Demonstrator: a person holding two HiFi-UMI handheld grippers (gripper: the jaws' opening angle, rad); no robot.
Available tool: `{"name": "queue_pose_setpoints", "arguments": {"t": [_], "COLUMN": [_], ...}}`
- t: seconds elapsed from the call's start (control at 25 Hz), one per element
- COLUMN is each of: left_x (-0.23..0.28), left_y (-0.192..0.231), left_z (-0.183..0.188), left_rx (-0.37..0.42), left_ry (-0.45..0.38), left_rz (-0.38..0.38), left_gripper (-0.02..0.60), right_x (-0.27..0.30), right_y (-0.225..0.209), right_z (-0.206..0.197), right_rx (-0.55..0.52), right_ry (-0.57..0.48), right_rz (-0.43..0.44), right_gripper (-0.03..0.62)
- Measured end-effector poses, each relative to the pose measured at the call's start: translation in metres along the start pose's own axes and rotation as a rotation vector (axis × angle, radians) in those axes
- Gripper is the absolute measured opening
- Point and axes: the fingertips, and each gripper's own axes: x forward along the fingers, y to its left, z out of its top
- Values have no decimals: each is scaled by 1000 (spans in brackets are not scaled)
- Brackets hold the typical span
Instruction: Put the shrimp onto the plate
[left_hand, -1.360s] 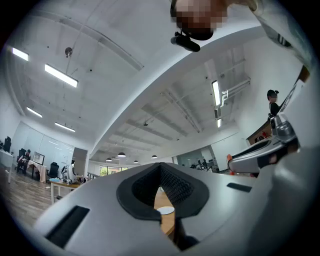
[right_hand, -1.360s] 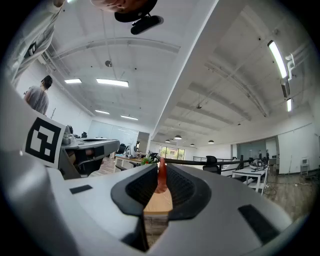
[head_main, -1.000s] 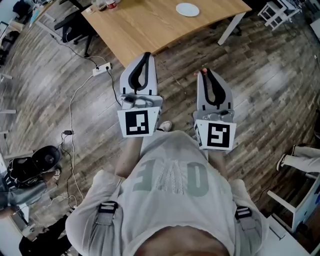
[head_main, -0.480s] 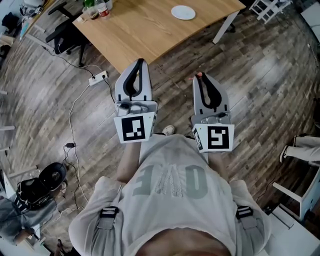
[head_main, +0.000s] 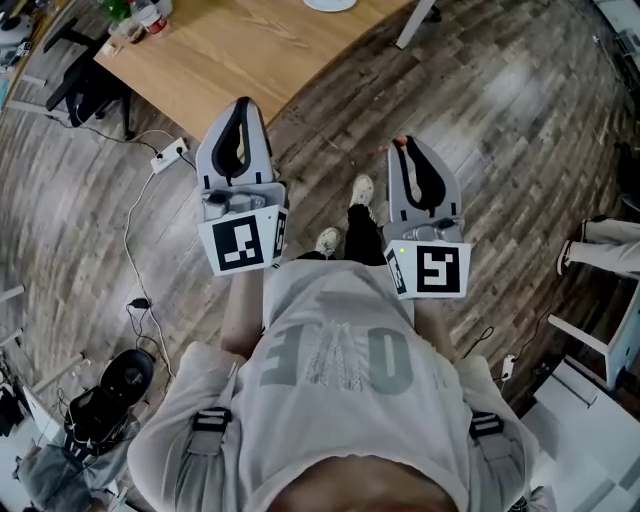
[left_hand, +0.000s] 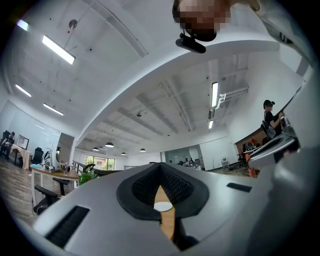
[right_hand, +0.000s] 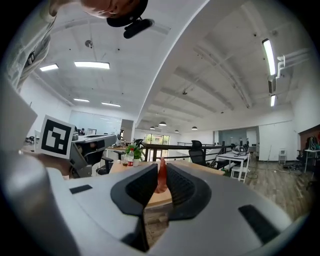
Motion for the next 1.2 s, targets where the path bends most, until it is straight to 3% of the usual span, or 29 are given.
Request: {"name": "queue_pose_setpoints", "arguments": {"t": [0.32,0.76,1.0,1.2], "left_x": [63,171,221,241], "left_y": [-21,-60,-68,-84], "left_z": [-14,-19,-30,-44], "left_rx": [27,121,149,125], "left_ry": [-16,-9,4,36], "left_rz": [-3,47,60,49], "left_gripper": [6,6,6,6], "right_x": [53,153,188,208], "right_y": [-57,-161,-189,-201], "right_z": [-3,-7,-19,-22], "right_rx": [-2,8,30,28], "right_ry": [-47,-84,-63,-66], "right_rz": [-6,67,108,143], "right_gripper": [63,63,63,63]}}
